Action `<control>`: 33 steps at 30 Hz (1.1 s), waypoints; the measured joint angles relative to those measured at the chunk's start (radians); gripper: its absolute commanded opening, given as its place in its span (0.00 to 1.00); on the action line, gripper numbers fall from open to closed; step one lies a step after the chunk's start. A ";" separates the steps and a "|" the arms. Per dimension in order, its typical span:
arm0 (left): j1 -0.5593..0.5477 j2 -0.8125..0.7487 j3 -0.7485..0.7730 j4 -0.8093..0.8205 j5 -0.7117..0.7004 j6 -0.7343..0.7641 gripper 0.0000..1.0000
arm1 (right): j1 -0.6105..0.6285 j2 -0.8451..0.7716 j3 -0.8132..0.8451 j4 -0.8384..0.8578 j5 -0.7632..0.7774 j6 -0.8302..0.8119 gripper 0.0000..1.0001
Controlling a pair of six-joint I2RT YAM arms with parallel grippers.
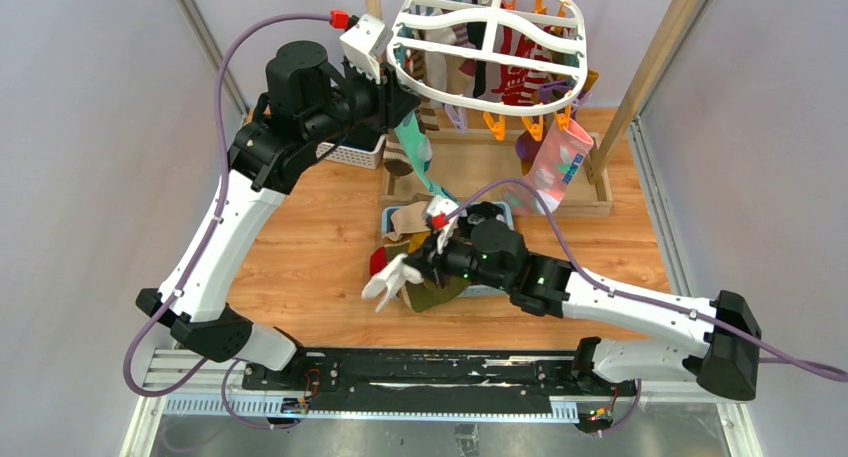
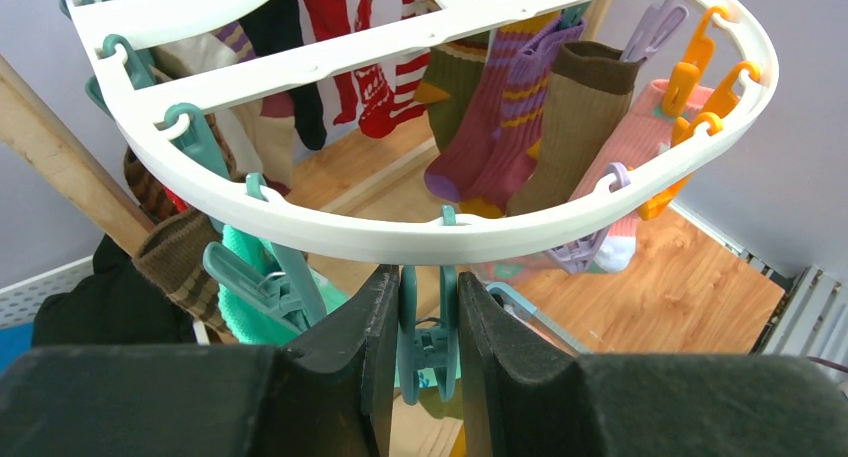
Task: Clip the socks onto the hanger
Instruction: Place the sock in the bin.
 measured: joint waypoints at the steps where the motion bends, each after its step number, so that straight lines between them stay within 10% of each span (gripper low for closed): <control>1: 0.000 0.000 0.000 0.000 0.000 0.000 0.09 | -0.030 -0.018 -0.030 0.024 0.026 0.025 0.00; 16: 0.000 0.000 0.000 0.000 0.001 0.000 0.08 | -0.179 0.022 -0.182 -0.058 0.536 0.306 0.01; 21: 0.000 0.000 0.000 -0.001 0.001 0.000 0.08 | -0.179 0.027 -0.175 -0.095 0.611 0.300 0.30; 24: 0.000 0.000 0.000 -0.001 0.002 0.000 0.08 | -0.179 0.038 -0.151 -0.126 0.618 0.257 0.67; 33: 0.000 0.000 0.000 -0.004 0.002 -0.001 0.08 | -0.086 -0.091 -0.143 -0.043 0.507 -0.048 0.73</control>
